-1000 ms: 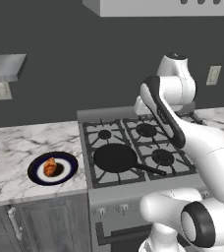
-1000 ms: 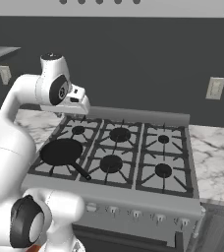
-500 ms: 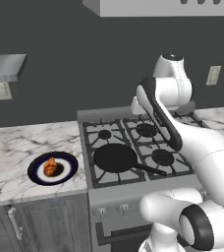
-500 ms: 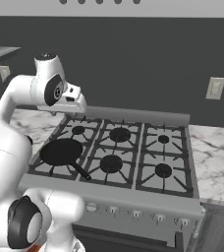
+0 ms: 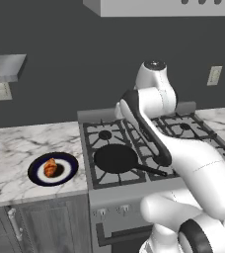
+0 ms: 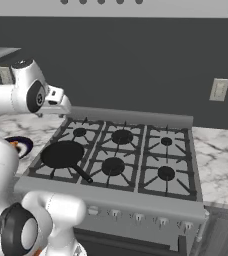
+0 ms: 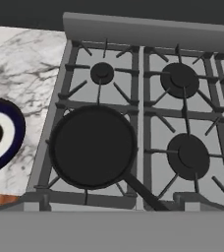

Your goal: Pick the croissant and place it on the pan. Then turn on the stove to warm the croissant.

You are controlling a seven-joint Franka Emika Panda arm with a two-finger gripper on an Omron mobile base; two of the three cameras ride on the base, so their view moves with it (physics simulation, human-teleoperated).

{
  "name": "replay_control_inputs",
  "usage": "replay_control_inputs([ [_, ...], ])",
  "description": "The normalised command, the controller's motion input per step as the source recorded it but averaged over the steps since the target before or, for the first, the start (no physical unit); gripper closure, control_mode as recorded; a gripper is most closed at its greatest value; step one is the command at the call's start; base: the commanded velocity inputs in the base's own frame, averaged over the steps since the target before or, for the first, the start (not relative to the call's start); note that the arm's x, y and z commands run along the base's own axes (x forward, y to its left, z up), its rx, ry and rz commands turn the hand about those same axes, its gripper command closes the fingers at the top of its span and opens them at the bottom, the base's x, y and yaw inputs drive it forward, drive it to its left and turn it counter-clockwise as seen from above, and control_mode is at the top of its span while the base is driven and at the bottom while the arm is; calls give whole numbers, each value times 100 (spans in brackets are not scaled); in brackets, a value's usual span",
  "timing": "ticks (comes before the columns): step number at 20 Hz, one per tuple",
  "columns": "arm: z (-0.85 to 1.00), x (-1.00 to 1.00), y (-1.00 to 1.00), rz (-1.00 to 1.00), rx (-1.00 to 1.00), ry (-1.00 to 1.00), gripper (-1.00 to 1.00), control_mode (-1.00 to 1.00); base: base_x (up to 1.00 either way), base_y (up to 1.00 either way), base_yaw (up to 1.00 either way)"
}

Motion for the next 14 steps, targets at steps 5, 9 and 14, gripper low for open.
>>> replay_control_inputs([
  [5, -8, 0, 55, 0, 0, -2, -100, -100, 0, 0, 0],
  [9, -6, 0, 51, 0, 2, 0, -100, -100, 0, 0, 0],
  [14, -12, 2, 49, 0, 2, 0, -100, -100, 0, 0, 0],
])
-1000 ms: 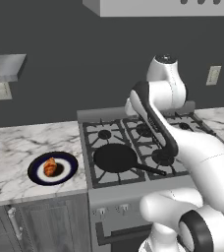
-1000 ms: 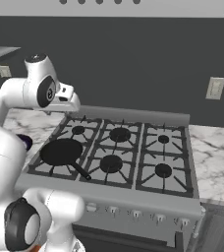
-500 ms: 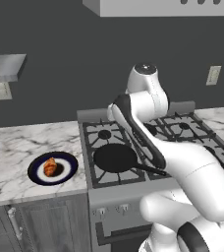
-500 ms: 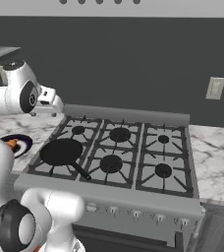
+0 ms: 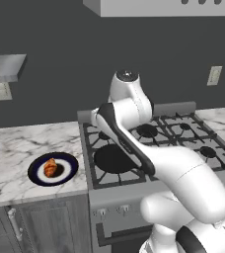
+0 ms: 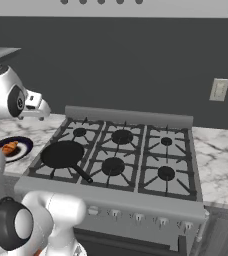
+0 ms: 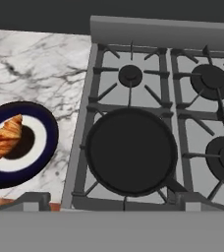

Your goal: Pick the croissant and place it on the pan. Then turn on the stove to warm the croissant.

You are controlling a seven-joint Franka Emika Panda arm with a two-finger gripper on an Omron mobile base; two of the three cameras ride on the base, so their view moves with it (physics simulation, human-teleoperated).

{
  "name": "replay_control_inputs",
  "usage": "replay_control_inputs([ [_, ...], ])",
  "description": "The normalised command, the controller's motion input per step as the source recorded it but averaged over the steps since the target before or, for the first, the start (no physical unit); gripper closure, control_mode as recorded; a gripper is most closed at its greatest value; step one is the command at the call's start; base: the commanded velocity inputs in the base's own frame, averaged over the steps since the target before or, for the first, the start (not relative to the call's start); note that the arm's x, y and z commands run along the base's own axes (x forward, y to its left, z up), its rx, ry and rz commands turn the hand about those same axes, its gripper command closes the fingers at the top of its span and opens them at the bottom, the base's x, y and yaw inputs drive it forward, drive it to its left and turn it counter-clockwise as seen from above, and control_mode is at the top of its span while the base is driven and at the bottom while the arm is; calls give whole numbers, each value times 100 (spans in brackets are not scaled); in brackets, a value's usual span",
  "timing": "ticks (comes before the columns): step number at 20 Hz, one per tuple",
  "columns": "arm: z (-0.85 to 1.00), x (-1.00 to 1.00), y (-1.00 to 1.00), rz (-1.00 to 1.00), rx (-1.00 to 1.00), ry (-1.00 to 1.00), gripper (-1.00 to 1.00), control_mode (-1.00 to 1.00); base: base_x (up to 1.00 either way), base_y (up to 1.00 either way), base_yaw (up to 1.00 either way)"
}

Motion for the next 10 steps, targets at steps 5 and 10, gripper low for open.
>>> replay_control_inputs([
  [5, -21, 2, 44, 0, 1, 0, -100, -100, 0, 0, 0],
  [10, -22, 6, 37, -2, 0, 1, -100, -100, 0, 0, 0],
])
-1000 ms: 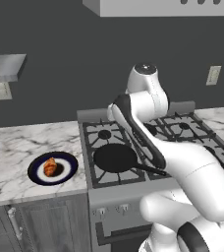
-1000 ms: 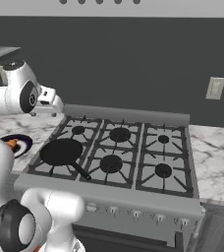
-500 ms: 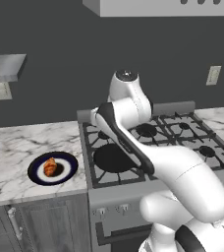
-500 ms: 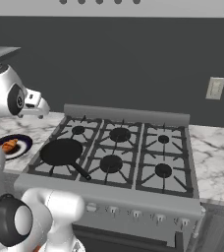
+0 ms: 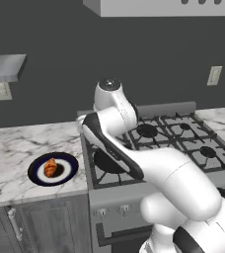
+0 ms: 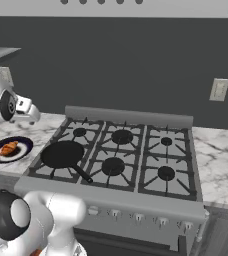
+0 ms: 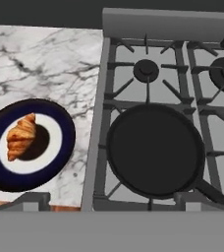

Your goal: Pick the croissant and place it on the pan. Then turn on the stove to warm the croissant.

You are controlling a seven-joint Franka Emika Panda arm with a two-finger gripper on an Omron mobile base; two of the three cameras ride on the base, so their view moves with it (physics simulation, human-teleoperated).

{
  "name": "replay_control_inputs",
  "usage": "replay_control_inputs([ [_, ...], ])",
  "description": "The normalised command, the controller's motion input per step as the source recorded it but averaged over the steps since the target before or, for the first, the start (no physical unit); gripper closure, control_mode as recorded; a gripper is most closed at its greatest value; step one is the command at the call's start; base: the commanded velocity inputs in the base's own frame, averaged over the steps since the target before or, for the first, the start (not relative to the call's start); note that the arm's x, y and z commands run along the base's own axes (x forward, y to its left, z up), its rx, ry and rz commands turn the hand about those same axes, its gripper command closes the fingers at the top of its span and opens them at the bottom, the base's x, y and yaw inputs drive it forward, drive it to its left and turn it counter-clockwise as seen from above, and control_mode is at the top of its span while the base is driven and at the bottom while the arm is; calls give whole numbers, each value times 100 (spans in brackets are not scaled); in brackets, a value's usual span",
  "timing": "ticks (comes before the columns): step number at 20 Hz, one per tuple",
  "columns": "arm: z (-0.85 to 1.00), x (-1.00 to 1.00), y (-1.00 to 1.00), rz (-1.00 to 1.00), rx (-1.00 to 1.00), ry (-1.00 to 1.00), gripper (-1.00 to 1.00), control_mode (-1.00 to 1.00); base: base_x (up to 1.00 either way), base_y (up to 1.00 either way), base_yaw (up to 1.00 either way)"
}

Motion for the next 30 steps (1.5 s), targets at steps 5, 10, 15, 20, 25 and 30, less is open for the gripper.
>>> replay_control_inputs([
  [5, -23, 18, 30, -2, 0, 4, -100, -100, 0, 0, 0],
  [10, -23, 24, 27, -2, 0, 5, -100, -100, 0, 0, 0],
  [15, -31, 22, 30, 0, 0, 8, -100, -100, 0, 0, 0],
  [20, -32, 14, 36, 0, 0, 5, -100, -100, 0, 0, 0],
  [25, -32, 10, 39, 0, 0, 1, -100, -100, 0, 0, 0],
  [30, -33, 8, 38, 0, 0, 1, -100, -100, 0, 0, 0],
])
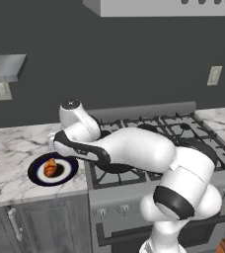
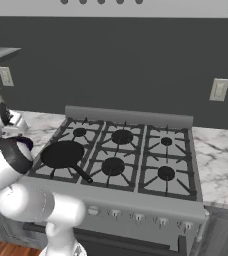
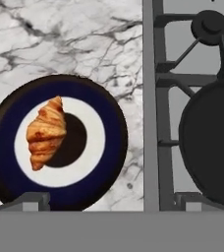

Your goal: Pick the croissant and place it on the pan. Then turn on the stove to warm the croissant.

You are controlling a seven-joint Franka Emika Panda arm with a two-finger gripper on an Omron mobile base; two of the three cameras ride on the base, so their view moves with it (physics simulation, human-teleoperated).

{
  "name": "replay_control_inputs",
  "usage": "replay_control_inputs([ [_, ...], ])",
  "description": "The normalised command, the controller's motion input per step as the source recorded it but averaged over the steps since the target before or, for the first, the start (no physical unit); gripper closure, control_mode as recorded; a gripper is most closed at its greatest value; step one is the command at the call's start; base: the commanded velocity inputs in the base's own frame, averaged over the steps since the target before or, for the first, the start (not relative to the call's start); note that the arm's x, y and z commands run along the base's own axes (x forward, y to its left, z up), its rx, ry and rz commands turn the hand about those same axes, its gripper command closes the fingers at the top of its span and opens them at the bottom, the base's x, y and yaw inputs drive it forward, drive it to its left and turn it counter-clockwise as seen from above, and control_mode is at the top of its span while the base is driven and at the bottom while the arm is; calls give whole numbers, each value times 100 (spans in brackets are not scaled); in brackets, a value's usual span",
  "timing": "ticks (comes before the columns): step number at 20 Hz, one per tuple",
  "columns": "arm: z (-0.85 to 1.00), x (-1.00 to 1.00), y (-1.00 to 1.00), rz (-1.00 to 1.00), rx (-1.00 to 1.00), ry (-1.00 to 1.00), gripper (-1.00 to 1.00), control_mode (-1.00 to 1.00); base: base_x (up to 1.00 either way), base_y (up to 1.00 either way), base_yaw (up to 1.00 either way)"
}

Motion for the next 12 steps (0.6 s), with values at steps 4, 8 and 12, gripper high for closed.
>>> replay_control_inputs([
  [4, -34, 10, 36, 0, 0, 2, -100, -100, 0, 0, 0],
  [8, -34, 16, 36, 0, 0, 3, -100, -100, 0, 0, 0],
  [12, -27, 19, 34, 0, 0, 1, -100, -100, 0, 0, 0],
])
